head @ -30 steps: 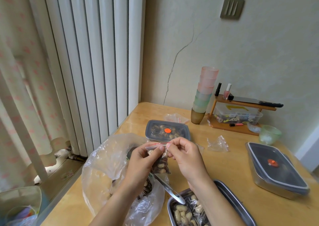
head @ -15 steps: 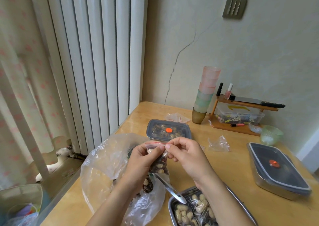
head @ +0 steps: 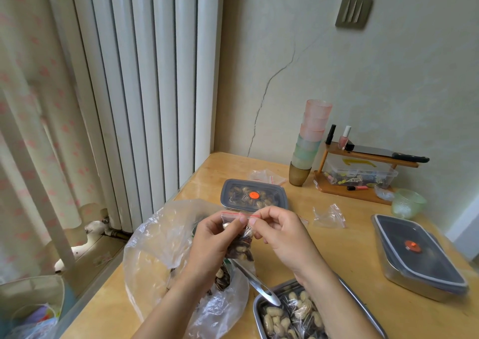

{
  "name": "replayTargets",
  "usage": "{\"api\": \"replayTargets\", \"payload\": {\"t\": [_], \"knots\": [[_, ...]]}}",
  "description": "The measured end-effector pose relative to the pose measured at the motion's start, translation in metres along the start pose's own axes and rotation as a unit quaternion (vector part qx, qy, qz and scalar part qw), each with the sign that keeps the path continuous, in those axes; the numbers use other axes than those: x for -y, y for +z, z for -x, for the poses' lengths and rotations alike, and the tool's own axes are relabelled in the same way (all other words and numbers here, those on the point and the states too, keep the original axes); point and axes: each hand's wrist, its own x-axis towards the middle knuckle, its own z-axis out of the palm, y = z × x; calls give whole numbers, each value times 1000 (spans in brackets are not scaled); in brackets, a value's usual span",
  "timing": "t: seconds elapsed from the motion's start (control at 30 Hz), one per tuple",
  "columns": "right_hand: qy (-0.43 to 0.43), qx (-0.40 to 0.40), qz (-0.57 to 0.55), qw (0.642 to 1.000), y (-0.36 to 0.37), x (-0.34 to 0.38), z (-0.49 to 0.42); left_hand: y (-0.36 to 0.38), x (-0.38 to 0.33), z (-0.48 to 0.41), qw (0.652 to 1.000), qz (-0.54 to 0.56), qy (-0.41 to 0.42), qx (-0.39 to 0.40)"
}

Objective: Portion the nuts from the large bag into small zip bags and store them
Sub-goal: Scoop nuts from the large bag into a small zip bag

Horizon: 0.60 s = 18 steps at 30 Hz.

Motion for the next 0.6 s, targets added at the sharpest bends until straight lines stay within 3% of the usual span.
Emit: {"api": "replayTargets", "payload": {"t": [0.6], "knots": [[0, -27, 1, 1000, 0, 0, -1, -2, 3, 0, 1000, -25, 5, 7]]}}
